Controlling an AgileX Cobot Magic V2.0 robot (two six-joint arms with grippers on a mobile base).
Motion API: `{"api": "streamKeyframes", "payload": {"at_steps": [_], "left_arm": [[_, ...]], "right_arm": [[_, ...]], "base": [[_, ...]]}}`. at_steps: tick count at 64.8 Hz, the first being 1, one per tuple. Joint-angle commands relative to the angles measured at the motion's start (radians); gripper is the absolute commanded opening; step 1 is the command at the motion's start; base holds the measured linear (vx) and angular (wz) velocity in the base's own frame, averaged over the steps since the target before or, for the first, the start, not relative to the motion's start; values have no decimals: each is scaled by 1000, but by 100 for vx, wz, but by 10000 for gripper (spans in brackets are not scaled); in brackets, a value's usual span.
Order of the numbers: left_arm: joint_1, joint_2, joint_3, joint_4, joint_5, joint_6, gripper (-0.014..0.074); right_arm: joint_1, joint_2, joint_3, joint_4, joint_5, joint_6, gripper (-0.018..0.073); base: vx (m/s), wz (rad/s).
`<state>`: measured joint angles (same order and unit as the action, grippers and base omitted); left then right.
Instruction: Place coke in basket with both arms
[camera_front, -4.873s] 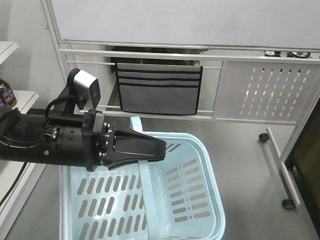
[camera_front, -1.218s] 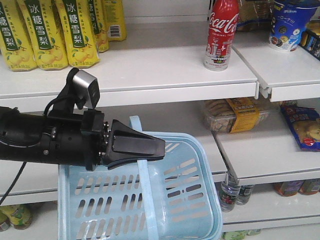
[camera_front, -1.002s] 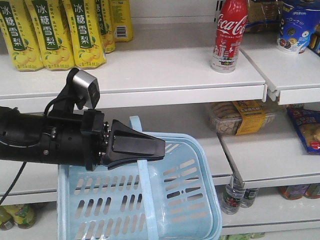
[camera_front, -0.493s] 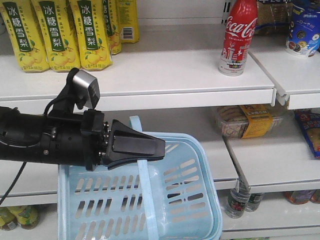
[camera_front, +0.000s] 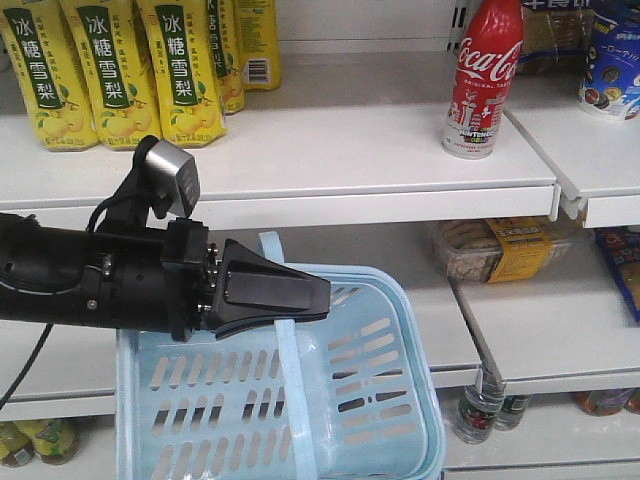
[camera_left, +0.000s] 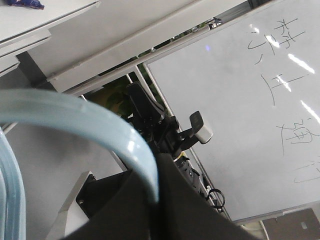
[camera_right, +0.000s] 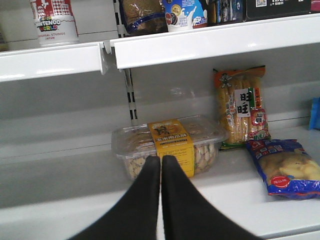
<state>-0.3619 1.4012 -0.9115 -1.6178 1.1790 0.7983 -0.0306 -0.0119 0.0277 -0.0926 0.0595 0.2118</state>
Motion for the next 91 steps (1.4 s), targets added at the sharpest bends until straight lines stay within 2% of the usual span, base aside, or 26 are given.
{"api": "streamKeyframes", "payload": {"at_steps": [1, 91], "left_arm": [[-5, -34, -26, -94, 65, 8, -8], [-5, -34, -26, -94, 65, 8, -8]], "right_arm": [[-4, -15, 15, -5, -71, -6, -4], [-4, -15, 15, -5, -71, -6, -4]], "base": [[2, 0], [2, 1]]}}
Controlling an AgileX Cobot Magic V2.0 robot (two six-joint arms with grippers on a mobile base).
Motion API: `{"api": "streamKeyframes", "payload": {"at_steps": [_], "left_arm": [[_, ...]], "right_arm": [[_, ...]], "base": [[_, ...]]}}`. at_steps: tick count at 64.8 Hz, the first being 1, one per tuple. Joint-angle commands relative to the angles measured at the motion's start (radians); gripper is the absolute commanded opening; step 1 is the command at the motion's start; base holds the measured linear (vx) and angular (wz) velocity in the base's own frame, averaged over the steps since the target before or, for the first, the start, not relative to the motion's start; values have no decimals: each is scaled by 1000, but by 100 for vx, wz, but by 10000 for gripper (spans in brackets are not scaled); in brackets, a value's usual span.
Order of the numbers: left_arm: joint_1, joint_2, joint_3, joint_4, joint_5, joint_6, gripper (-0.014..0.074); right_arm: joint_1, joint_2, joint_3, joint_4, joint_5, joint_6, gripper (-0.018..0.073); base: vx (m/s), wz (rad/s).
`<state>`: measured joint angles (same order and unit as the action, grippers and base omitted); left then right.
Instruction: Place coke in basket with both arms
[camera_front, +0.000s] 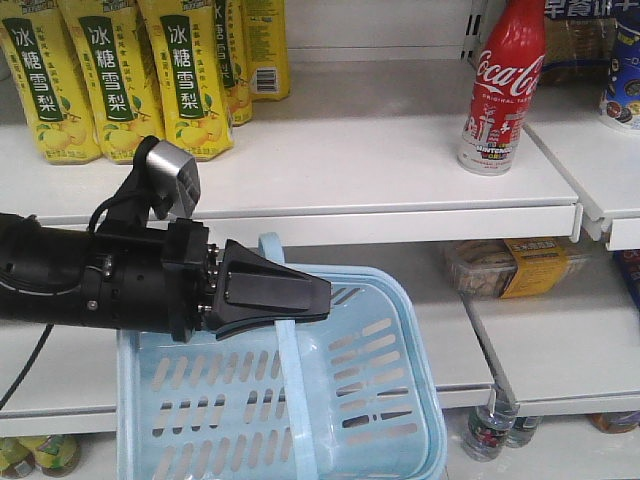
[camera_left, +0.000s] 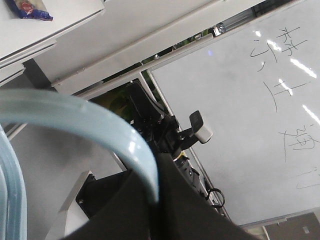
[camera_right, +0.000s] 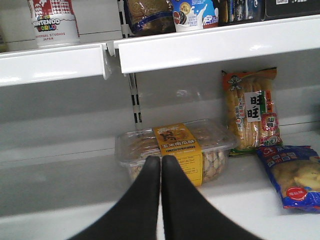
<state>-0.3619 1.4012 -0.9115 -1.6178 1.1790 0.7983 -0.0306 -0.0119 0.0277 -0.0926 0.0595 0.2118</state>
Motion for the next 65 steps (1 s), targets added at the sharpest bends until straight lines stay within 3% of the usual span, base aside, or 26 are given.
{"api": "streamKeyframes", "payload": {"at_steps": [1, 36, 46, 58, 65], "left_arm": [[-5, -34, -26, -94, 65, 8, -8], [-5, -34, -26, -94, 65, 8, -8], [-5, -34, -26, -94, 65, 8, -8], [-5, -34, -26, -94, 65, 8, -7], [-5, -34, -26, -94, 65, 8, -7]], "right_arm": [[-4, -15, 15, -5, -71, -6, -4], [-4, -15, 15, 7, -80, 2, -4], [-4, -15, 15, 192, -177, 131, -4], [-3, -15, 12, 401, -349, 211, -4], [6, -15, -15, 431, -390, 260, -4]], "base": [[0, 0], [0, 0], [0, 0], [0, 0], [0, 0]]}}
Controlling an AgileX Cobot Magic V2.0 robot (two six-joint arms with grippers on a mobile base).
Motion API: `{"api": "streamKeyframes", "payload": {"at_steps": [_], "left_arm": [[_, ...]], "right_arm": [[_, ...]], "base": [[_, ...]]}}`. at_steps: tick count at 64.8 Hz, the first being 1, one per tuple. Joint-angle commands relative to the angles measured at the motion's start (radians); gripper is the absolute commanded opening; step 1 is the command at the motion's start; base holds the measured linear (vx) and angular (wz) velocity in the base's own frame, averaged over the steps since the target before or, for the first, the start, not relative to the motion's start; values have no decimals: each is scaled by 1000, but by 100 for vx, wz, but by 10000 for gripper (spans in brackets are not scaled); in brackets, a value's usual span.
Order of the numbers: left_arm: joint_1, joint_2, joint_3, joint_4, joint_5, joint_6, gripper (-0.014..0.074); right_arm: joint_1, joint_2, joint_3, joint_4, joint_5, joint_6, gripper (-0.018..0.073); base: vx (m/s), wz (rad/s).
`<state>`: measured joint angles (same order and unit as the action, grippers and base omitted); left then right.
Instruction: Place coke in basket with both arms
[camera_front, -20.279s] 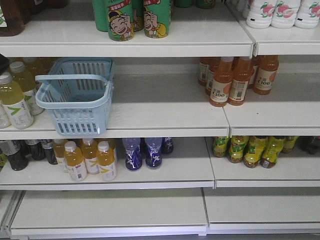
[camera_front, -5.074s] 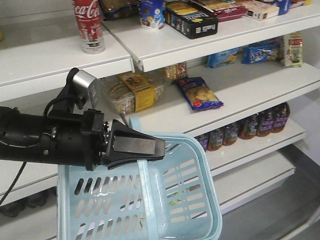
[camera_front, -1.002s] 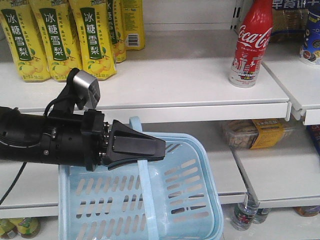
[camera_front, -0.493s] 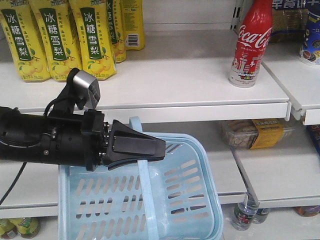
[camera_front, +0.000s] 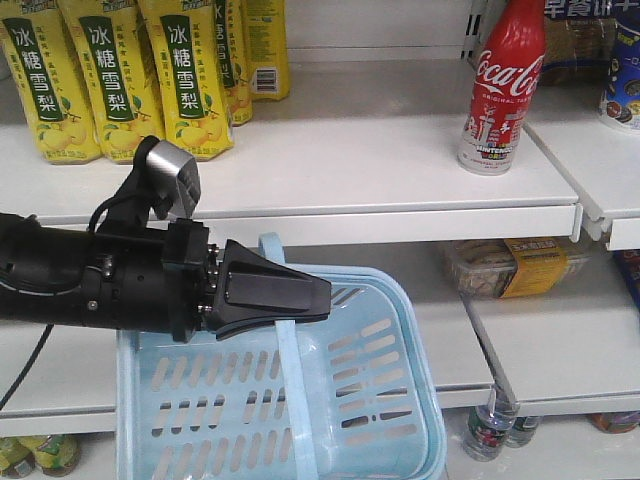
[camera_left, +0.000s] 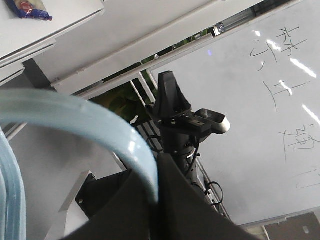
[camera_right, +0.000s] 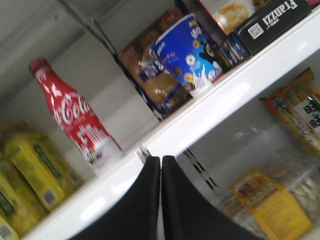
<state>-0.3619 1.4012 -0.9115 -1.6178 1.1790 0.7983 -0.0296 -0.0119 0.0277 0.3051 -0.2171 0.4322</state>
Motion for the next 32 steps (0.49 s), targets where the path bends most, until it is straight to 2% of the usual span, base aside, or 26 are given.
{"api": "streamKeyframes", "payload": {"at_steps": [1, 11, 18, 25, 32], "left_arm": [[-5, -34, -26, -94, 65, 8, -7], [-5, -34, -26, -96, 65, 8, -8], [-5, -34, -26, -95, 65, 8, -8], [-5, -34, -26, -95, 65, 8, -8], [-5, -34, -26, -95, 65, 8, -8]], "right_arm": [[8, -15, -24, 26, -105, 40, -4], [70, 7, -183, -205, 92, 39, 4], [135, 62, -318, -347, 199, 32, 62], [224, 142, -424, -428, 243, 20, 196], [308, 234, -494, -501, 248, 9, 410]], "base": [[0, 0], [0, 0], [0, 0], [0, 0], [0, 0]]}}
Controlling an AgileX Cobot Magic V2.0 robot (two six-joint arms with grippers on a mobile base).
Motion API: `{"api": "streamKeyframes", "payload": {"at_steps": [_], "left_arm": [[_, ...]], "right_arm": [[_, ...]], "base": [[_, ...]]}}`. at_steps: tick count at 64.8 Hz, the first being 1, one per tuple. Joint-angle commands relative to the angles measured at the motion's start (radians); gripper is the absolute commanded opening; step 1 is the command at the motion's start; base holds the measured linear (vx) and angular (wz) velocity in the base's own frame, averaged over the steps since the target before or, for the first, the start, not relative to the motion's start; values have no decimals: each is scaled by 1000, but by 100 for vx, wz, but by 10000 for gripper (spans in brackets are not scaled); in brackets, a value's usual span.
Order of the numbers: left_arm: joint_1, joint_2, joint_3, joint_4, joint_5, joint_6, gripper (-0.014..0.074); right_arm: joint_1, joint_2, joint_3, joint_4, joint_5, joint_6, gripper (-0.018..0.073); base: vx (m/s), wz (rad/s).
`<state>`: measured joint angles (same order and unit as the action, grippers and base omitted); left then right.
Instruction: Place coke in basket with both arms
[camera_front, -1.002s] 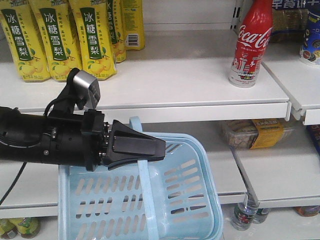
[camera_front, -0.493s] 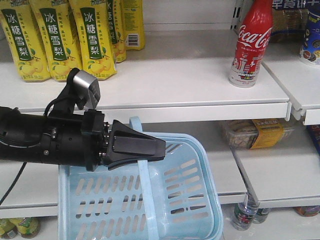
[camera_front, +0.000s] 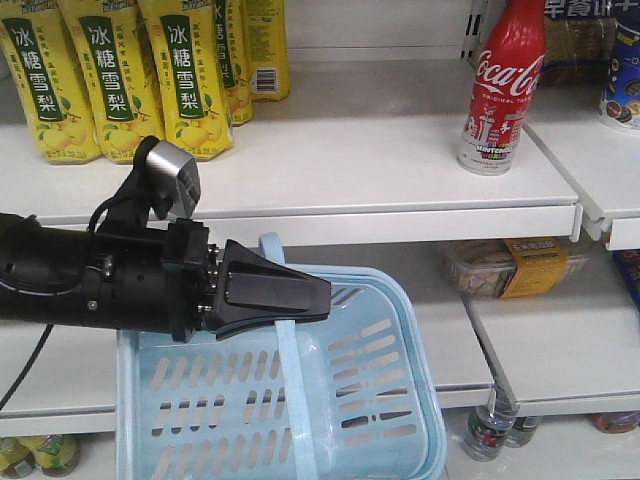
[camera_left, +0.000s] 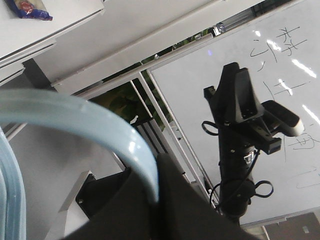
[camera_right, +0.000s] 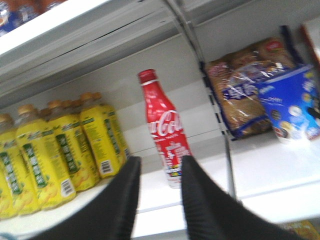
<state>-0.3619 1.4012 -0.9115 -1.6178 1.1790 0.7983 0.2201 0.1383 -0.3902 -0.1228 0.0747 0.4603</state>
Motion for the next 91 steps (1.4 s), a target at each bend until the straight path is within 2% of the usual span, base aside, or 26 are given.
{"api": "streamKeyframes", "payload": {"at_steps": [1, 4, 10, 17, 30, 58, 72, 79, 85, 91], "left_arm": [[-5, -34, -26, -95, 65, 8, -8], [-5, -34, -26, -95, 65, 8, -8], [-5, -34, -26, -95, 65, 8, -8], [-5, -34, -26, -95, 65, 8, -8], [-5, -34, -26, -95, 65, 8, -8], [-5, -34, -26, -95, 65, 8, -8], [-5, -34, -26, -95, 65, 8, -8], [-5, -34, -26, -95, 65, 8, -8], [-5, -34, -26, -95, 65, 8, -8], [-5, -34, -26, -95, 65, 8, -8]], "right_arm": [[67, 96, -79, -84, -44, -19, 438], [88, 134, -97, -118, -41, -20, 527], [116, 229, -134, -211, -41, -23, 650], [122, 351, -203, -266, -42, -23, 708], [122, 593, -381, -374, -43, -23, 697], [121, 1026, -763, -398, -43, -18, 665], [121, 1210, -979, -402, 134, 4, 630], [121, 1255, -1036, -402, 194, 4, 573], [121, 1261, -1047, -400, 236, 17, 480], [121, 1257, -1047, -403, 288, 22, 314]], "base": [[0, 0], [0, 0], [0, 0], [0, 0], [0, 0], [0, 0], [0, 0], [0, 0], [0, 0], [0, 0]]}}
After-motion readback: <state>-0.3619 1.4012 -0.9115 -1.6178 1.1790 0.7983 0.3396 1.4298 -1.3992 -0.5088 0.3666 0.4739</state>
